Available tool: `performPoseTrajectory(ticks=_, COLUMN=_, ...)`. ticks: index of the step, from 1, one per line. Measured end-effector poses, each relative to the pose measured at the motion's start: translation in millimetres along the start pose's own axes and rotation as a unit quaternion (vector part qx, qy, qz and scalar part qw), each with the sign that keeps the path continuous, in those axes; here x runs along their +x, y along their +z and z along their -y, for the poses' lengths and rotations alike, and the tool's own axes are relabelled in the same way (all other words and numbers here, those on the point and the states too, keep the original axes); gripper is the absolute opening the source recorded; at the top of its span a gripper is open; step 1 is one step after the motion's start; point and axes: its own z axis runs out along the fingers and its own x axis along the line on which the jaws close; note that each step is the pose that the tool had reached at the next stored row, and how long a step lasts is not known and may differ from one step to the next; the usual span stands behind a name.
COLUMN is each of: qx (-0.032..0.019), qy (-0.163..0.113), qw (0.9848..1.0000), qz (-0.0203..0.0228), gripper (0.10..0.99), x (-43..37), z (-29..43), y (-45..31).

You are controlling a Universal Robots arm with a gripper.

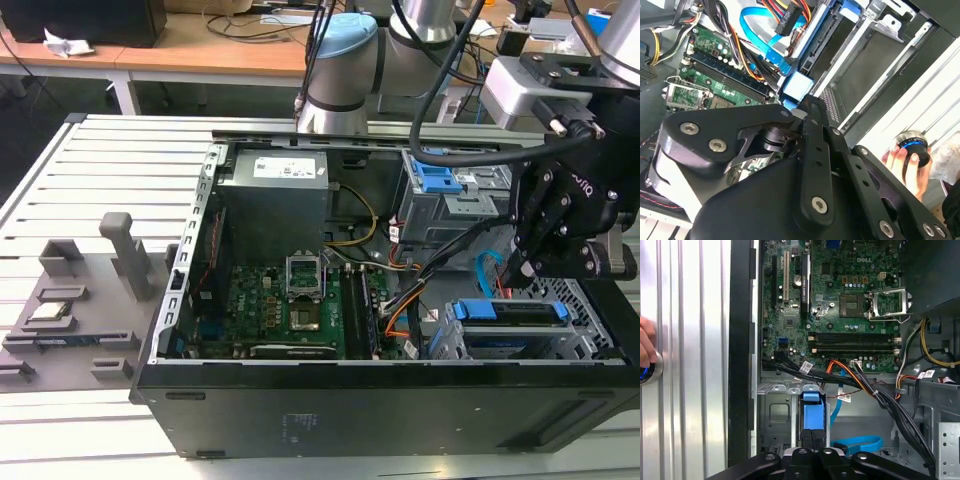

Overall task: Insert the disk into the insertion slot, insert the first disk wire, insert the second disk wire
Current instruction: 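Insert the disk into the insertion slot, then insert the first disk wire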

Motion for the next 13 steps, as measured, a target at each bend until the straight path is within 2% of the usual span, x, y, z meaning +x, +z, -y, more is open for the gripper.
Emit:
performPoseTrajectory(ticks=6, qx=0.0000, qy=0.000, qw=1.0000, qz=-0.0005, gripper=0.106, x=-0.1, z=1.4, y=0.0)
performPoseTrajectory(ticks=7, qx=-0.0001, qy=0.000, qw=1.0000, qz=-0.0005, gripper=0.106, x=-0.2, z=5.7, y=-0.1)
performPoseTrajectory(ticks=8, qx=-0.0007, qy=0.000, qw=1.0000, qz=-0.0005, gripper=0.106, x=-1.0, z=14.1, y=-0.1)
performPoseTrajectory(ticks=10, qx=-0.0010, qy=0.000, qw=1.0000, qz=-0.0006, gripper=0.106, x=-3.1, z=21.0, y=-0.2)
performPoseTrajectory(ticks=11, qx=-0.0017, qy=0.000, qw=1.0000, qz=-0.0008, gripper=0.106, x=-6.4, z=26.8, y=0.0)
performPoseTrajectory(ticks=13, qx=-0.0031, qy=0.000, qw=1.0000, qz=-0.0018, gripper=0.106, x=-18.8, z=36.3, y=3.3)
